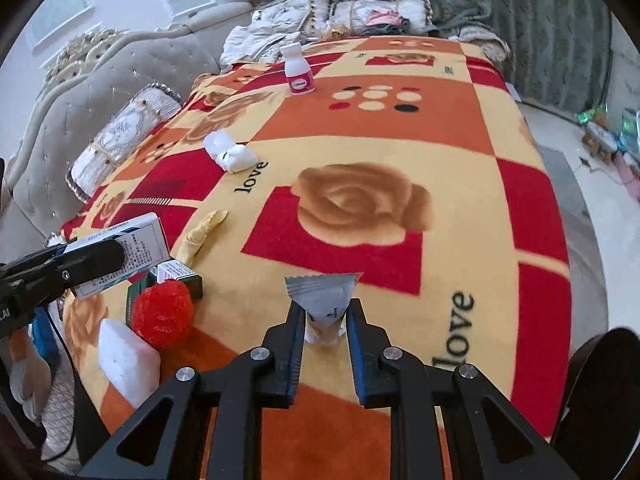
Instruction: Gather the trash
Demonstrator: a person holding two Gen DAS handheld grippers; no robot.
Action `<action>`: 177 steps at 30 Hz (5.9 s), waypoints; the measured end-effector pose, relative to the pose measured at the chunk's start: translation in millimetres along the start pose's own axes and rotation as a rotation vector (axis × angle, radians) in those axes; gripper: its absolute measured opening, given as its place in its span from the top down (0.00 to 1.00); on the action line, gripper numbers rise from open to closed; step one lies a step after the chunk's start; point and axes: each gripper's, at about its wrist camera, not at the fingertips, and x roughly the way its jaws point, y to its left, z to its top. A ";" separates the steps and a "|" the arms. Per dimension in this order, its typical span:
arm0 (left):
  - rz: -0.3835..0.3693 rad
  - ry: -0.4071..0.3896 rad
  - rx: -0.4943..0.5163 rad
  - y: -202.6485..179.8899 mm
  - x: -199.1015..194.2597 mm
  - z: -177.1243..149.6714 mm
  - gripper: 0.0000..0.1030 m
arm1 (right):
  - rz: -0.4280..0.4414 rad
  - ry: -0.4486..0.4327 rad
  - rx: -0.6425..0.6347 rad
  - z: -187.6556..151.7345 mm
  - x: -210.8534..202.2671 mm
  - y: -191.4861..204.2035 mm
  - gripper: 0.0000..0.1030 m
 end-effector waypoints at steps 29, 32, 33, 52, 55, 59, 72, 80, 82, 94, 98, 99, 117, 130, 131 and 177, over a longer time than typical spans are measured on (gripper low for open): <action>-0.047 0.025 0.033 -32.5 9.0 -9.8 0.75 | -0.004 0.073 -0.083 -43.4 1.6 -8.4 0.81; -0.049 0.033 0.044 -40.1 11.2 -11.5 0.75 | -0.012 0.067 -0.090 -47.3 2.7 -9.0 0.73; -0.048 0.036 0.049 -43.1 12.0 -11.8 0.75 | -0.008 0.073 -0.095 -48.8 4.3 -7.9 0.70; -0.135 0.066 0.159 -135.3 45.3 -8.7 0.75 | -0.092 -0.092 0.074 -58.9 -72.2 -82.6 0.83; -0.152 0.070 0.186 -154.8 52.1 -8.5 0.75 | -0.117 -0.102 0.116 -66.1 -86.0 -104.4 0.83; -0.153 0.070 0.199 -162.8 54.6 -8.9 0.75 | -0.110 -0.108 0.160 -75.0 -96.7 -119.3 0.83; -0.029 0.033 0.110 -92.5 33.8 -4.7 0.75 | 0.033 0.014 -0.003 -59.0 -16.8 -32.2 0.68; -0.070 0.043 0.105 -101.3 40.1 -5.0 0.75 | -0.036 0.027 -0.018 -59.9 -15.1 -39.7 0.85; -0.095 0.050 0.122 -117.3 44.7 -5.1 0.75 | -0.049 0.005 0.001 -61.8 -28.7 -50.7 0.85; -0.203 0.094 0.249 -216.0 77.3 -10.3 0.75 | -0.180 -0.089 0.202 -87.7 -103.4 -150.6 0.85; -0.227 0.109 0.275 -240.1 88.7 -10.6 0.75 | -0.209 -0.099 0.249 -96.9 -116.1 -175.2 0.85; -0.233 0.114 0.283 -246.6 92.4 -10.8 0.75 | -0.214 -0.101 0.258 -98.7 -118.1 -179.7 0.85; -0.268 0.169 0.300 -281.4 132.6 -13.5 0.75 | -0.253 -0.082 0.344 -118.4 -121.7 -226.5 0.85; -0.279 0.179 0.289 -283.4 138.9 -16.5 0.75 | -0.253 -0.081 0.349 -118.2 -120.0 -228.2 0.85; -0.279 0.180 0.288 -283.9 139.7 -18.0 0.75 | -0.254 -0.081 0.350 -118.2 -120.0 -228.7 0.85; -0.216 0.126 0.279 -249.7 110.2 -23.8 0.59 | -0.271 -0.057 0.337 -116.2 -117.6 -203.3 0.65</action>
